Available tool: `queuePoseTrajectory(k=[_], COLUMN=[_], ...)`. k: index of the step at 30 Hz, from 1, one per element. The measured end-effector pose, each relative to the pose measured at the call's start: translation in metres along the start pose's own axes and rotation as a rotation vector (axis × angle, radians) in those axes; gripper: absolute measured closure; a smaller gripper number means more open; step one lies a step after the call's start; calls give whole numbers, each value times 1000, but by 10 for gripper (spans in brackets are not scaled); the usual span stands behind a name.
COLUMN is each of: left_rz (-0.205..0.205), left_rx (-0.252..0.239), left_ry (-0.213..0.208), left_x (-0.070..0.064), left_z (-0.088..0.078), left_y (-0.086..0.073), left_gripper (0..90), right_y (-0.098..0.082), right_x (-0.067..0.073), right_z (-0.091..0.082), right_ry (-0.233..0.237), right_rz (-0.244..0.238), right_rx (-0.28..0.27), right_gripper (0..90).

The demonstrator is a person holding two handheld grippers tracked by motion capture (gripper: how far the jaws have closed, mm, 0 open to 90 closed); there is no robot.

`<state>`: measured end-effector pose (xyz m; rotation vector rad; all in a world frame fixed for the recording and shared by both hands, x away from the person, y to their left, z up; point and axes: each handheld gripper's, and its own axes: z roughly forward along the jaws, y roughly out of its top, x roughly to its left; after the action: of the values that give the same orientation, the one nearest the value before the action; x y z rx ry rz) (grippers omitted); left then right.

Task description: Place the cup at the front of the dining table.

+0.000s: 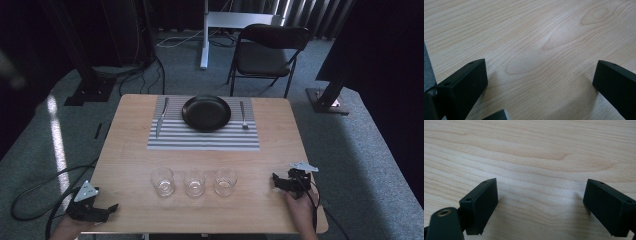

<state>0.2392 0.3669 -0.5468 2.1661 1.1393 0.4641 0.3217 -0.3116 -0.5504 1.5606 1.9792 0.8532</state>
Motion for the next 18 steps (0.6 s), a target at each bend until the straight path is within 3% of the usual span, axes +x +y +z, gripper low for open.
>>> queuePoseTrajectory(k=[7,11,18], left_rz=[-1,6,-25], left_rx=[-15,2,7], left_ry=[1,-7,11], left_x=[0,0,2], left_z=[0,0,0], left_y=[-2,0,3], left_gripper=[0,1,37], right_y=[0,0,0], right_x=[0,0,0], right_z=[0,0,0], right_ry=[0,0,0], right_rz=[0,1,0], right_rx=[1,0,0], right_gripper=[118,119,120])
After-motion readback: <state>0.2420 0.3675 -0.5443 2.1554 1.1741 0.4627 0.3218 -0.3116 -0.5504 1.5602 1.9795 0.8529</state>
